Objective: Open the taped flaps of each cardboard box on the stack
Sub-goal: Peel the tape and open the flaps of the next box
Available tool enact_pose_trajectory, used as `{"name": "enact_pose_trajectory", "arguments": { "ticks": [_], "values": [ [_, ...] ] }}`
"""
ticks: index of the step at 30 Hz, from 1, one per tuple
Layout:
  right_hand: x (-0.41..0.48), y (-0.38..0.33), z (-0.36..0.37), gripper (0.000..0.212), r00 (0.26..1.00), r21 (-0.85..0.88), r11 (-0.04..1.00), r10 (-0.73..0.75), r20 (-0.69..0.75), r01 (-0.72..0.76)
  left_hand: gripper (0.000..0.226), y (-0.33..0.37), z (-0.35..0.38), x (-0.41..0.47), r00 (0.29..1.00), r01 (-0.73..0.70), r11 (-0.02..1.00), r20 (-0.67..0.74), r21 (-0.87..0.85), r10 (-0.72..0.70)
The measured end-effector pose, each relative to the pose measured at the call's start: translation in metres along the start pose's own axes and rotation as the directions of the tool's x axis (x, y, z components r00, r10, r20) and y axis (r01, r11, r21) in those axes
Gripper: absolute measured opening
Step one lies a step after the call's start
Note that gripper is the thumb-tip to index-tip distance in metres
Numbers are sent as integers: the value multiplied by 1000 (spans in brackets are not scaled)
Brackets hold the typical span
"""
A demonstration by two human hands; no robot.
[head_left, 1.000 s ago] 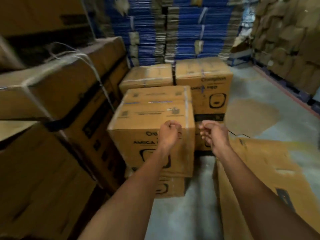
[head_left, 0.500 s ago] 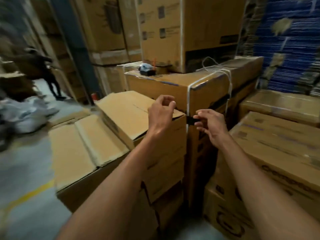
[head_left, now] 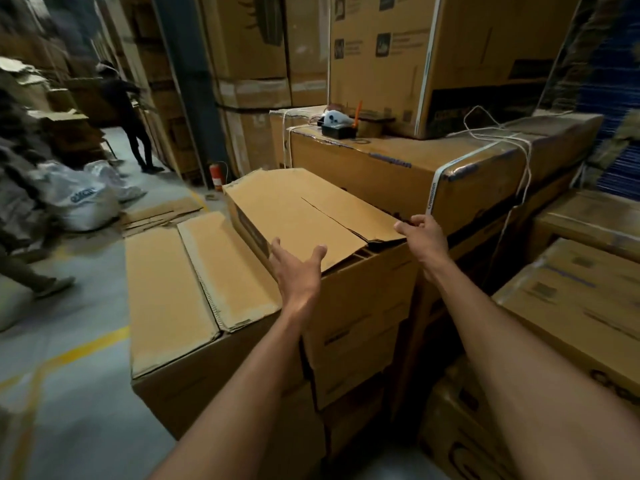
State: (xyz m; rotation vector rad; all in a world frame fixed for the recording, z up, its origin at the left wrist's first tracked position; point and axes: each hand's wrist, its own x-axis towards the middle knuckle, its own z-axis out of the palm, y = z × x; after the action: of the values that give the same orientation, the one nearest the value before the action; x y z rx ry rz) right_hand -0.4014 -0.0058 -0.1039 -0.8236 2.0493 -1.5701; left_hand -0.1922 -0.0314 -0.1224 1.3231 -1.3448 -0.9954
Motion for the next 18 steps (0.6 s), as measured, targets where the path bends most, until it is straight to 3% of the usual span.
{"name": "enact_pose_trajectory", "arguments": {
  "ticks": [5, 11, 14, 16, 18],
  "values": [
    [29, 26, 2, 66, 973, -80, 971, 230, 31, -227, 103, -25, 20, 0, 999, 26, 997, -40, -74, -29],
    [38, 42, 2, 103, 964, -51, 967, 253, 84, -249, 110, -45, 26, -1, 991, 127, 977, -19, -174, -132],
    [23, 36, 3, 89, 975, -18, 977, 215, 59, -214, 111, -35, 22, -1, 992, 103, 981, -54, -166, -114],
    [13, 28, 1, 64, 987, 12, 988, 156, 27, -156, 111, -24, 16, -1, 992, 95, 984, -65, -149, -106],
    [6, 19, -6, 55, 994, 31, 993, 112, 13, -112, 112, -14, 9, -5, 992, 93, 986, -69, -137, -103]
  ]
}}
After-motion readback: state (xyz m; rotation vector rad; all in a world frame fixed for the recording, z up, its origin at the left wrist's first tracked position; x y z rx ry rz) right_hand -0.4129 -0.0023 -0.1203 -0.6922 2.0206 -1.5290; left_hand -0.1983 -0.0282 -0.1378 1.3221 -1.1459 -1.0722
